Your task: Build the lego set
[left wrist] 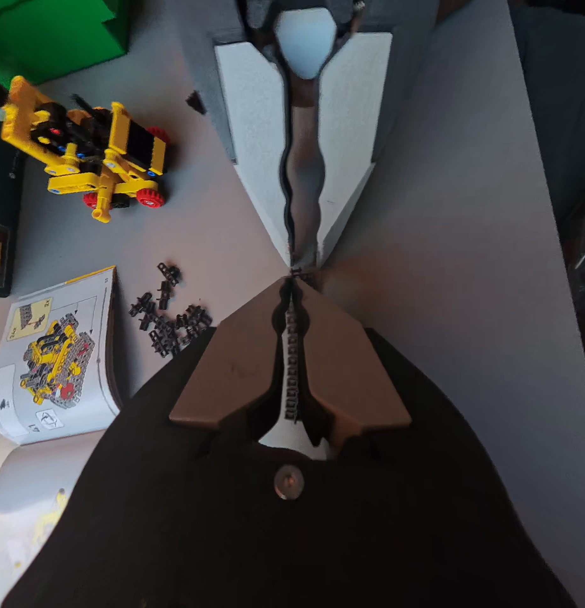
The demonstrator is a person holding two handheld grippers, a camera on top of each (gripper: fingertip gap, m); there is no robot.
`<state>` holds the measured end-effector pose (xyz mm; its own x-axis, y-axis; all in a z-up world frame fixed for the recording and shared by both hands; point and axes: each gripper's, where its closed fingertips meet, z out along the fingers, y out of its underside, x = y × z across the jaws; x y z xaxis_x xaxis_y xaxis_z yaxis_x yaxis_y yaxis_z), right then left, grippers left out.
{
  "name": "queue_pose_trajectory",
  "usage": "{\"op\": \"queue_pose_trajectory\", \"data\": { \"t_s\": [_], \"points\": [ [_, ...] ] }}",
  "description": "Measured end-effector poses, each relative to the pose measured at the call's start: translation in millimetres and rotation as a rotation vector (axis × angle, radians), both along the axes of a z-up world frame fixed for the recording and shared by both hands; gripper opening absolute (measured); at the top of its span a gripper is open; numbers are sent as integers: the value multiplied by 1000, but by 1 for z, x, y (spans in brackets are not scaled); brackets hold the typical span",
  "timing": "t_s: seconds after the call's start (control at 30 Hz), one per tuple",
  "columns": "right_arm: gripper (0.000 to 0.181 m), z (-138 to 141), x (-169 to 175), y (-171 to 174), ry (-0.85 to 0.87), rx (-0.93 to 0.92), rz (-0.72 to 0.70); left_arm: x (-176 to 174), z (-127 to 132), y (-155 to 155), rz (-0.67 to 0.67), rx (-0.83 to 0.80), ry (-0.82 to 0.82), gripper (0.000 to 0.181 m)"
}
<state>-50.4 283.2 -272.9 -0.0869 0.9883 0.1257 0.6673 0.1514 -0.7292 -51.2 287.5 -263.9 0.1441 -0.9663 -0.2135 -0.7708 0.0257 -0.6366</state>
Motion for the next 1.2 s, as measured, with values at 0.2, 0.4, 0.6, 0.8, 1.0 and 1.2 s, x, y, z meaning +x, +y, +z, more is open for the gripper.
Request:
{"op": "queue_pose_trajectory", "data": {
  "t_s": [0.2,0.4,0.6,0.8,1.0,1.2],
  "points": [
    [11,14,0,4,93,-7,-17,-20,33,44,222,-4,-177,0],
    [12,29,-1,15,194,-19,-77,-34,-6,75,328,79,-1,16],
    [11,29,-1,15,193,-2,-80,-26,-7,72,301,47,-7,11],
    [9,30,7,43,197,69,-218,-20,-7,71,282,29,-24,15],
    [8,42,13,60,263,87,-313,-7,-7,69,259,21,-32,19],
    [8,37,15,61,237,87,-323,4,-9,65,227,-5,-36,5]
  ]
}}
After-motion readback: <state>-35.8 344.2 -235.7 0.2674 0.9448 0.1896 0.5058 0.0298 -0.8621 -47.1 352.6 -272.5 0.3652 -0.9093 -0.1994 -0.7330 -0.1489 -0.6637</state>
